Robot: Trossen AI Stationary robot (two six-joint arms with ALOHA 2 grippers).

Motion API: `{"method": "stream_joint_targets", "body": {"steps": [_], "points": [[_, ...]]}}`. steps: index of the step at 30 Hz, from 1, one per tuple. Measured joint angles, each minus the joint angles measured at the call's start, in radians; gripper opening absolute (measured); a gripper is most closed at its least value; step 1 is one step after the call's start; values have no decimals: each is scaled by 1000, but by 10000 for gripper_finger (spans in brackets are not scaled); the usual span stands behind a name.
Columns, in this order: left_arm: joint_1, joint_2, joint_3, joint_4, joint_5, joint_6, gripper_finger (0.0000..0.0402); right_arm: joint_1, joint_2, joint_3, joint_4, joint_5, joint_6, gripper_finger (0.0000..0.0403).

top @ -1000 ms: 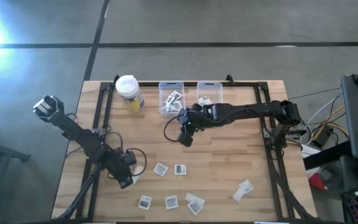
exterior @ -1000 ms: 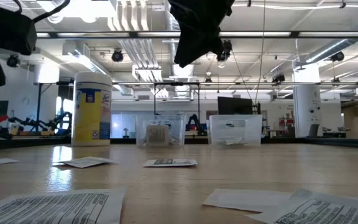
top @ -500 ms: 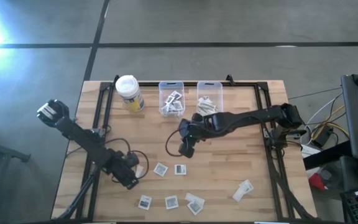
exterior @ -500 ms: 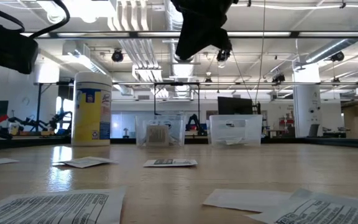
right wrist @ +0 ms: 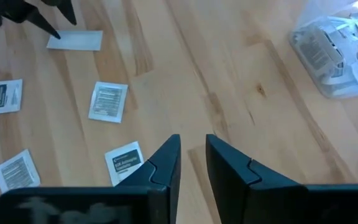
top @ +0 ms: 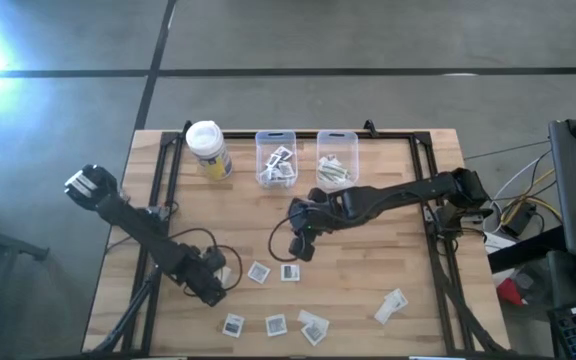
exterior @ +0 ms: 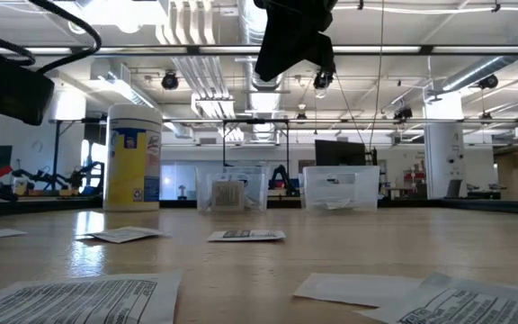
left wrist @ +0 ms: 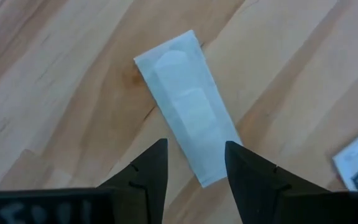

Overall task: Pick & Place First Aid Supplies
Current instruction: Put the bandage into the right transparent bin

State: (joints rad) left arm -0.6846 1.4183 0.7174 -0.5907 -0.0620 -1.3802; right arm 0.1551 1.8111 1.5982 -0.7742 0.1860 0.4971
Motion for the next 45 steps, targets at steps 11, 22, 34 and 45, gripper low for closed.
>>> {"method": "stream_joint_targets", "body": {"steps": [11, 22, 34, 45], "points": [[0, 96, -1, 19, -10, -16, 152, 0, 0, 0, 0, 26, -3, 61], [0, 222, -6, -5, -16, -63, 145, 0, 0, 0, -1, 26, -2, 60], [0, 199, -12, -47, -31, -11, 63, 0, 2, 0, -2, 26, 1, 52], [0, 182, -12, -57, -34, 99, 3, 0, 2, 0, -6, 26, 1, 52]]}}
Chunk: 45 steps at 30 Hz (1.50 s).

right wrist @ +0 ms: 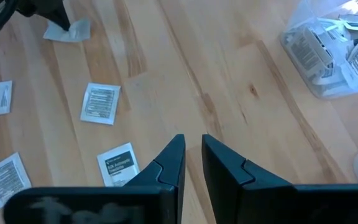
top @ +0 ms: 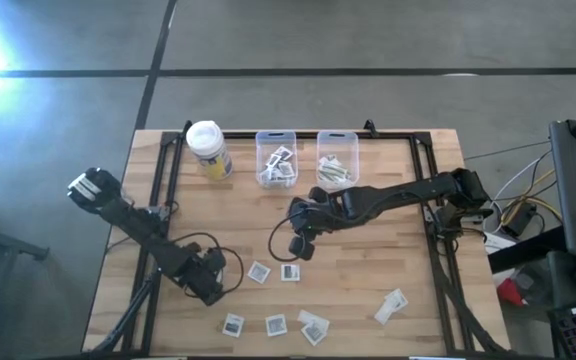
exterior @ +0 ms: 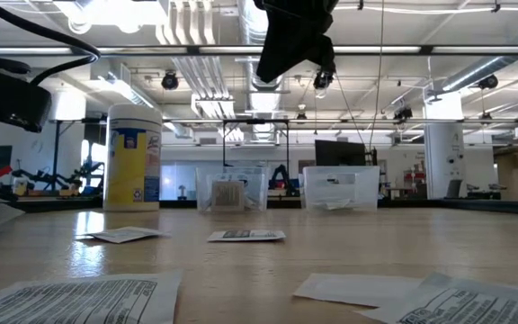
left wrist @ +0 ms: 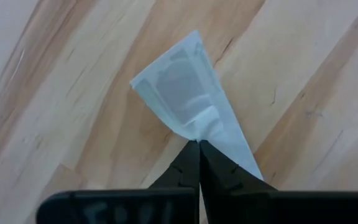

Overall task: Pick & Place First Aid Supplies
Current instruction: Put the bandage into the right transparent bin

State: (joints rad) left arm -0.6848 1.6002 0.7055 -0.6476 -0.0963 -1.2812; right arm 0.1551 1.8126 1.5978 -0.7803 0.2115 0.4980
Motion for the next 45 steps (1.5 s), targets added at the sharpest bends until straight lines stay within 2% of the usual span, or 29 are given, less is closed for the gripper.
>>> {"method": "stream_joint_targets", "body": {"steps": [10, 16, 22, 29, 33, 40, 45], "points": [[-1, -95, -5, 4, -37, 57, 0, 48, -5, 0, -9, -2, 19, 52], [6, -204, -14, -13, -205, 77, 1, 99, -5, 0, -9, -2, 22, 52], [27, -295, -12, -5, -311, 109, 1, 176, -5, 0, -9, 10, 96, 52], [106, -374, -10, 3, -419, 212, 1, 283, -5, -1, -9, 115, 168, 52], [163, -398, -10, 37, -430, 296, 0, 335, -5, -2, -9, 180, 212, 52], [237, -410, -8, 201, -430, 479, 0, 386, -4, -29, -6, 350, 239, 52], [273, -409, -8, 301, -429, 587, 0, 388, -4, -91, 3, 400, 279, 52]]}}
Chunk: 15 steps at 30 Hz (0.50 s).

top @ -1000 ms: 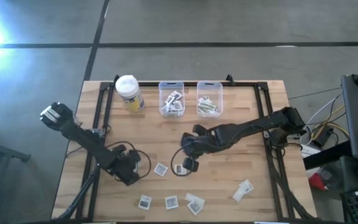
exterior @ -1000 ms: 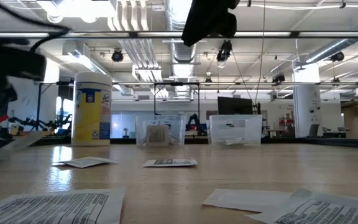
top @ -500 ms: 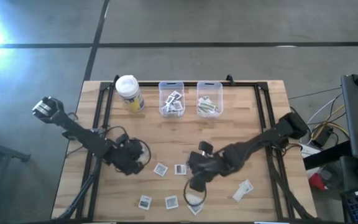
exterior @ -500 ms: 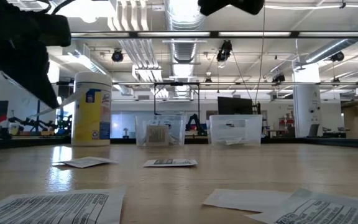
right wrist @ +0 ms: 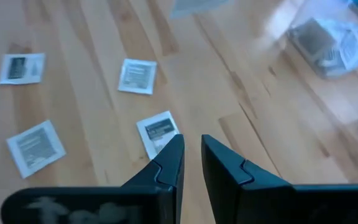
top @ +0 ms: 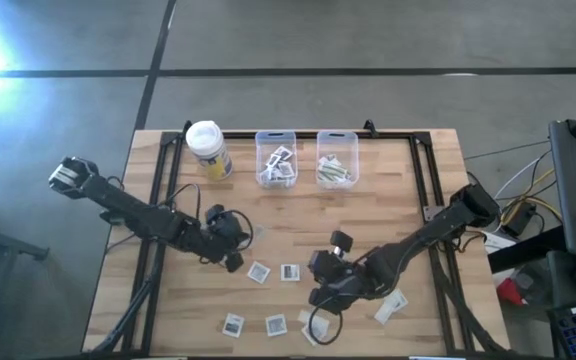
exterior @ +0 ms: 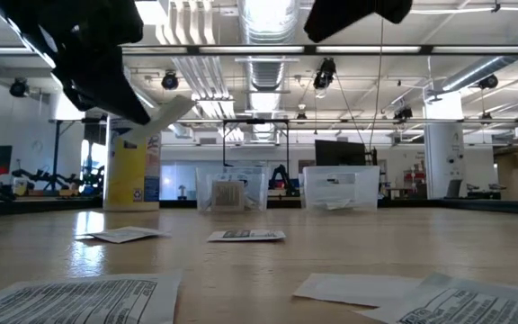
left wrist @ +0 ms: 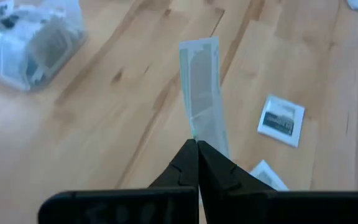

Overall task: Pick & Place First Aid Supplies
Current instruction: Put the bandage into the right transparent bin

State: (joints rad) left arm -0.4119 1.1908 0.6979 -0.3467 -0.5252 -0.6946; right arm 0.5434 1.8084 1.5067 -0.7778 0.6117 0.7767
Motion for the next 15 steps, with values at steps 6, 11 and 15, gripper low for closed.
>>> {"method": "stream_joint_targets", "body": {"steps": [6, 11, 15], "points": [[12, 0, 0, 46, 1, 69, 0, -5, 1, -70, 42, 33, 72, 52], [12, 0, 0, 49, 3, 72, 0, -13, 1, -101, 112, 102, 81, 59], [12, 0, 1, 49, 3, 72, 0, -34, 1, -115, 152, 104, 85, 79]]}}
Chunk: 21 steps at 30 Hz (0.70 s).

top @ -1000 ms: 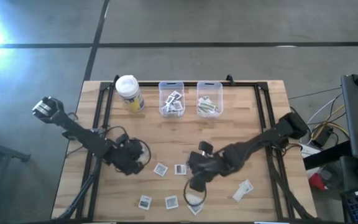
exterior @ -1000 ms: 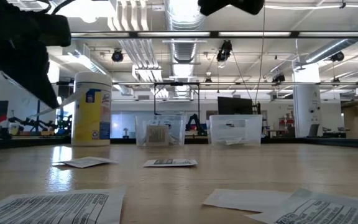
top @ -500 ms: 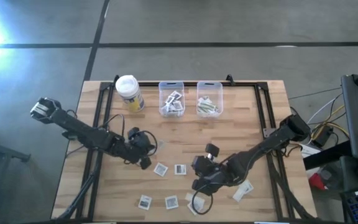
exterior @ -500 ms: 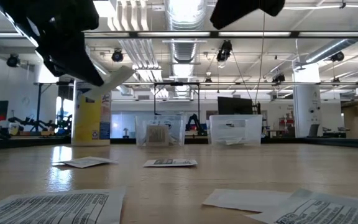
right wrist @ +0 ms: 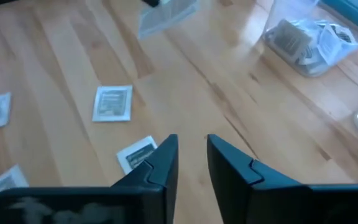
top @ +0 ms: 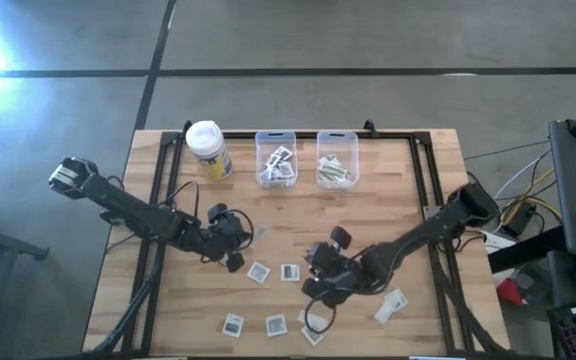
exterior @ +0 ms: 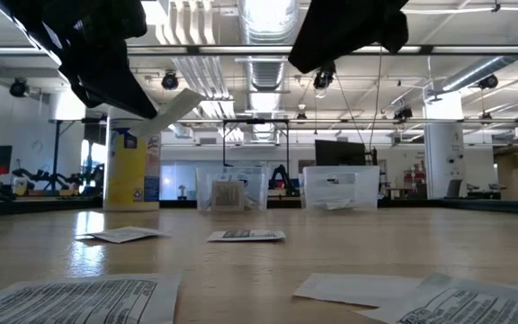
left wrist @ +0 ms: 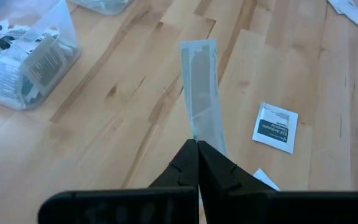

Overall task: Pick & Place First Aid Supplies
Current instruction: Put the bandage into the right transparent bin

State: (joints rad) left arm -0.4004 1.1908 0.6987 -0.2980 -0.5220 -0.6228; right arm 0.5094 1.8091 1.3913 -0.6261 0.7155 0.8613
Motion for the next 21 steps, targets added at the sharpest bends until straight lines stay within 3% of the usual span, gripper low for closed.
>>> {"method": "stream_joint_targets", "body": {"steps": [9, 21], "points": [[0, 0, 0, 0, 0, 0, 0, -71, 4, -61, 174, 10, -26, 137], [0, 0, 0, 0, 0, 5, 0, -105, 8, -397, 1076, 34, -214, 150]]}}
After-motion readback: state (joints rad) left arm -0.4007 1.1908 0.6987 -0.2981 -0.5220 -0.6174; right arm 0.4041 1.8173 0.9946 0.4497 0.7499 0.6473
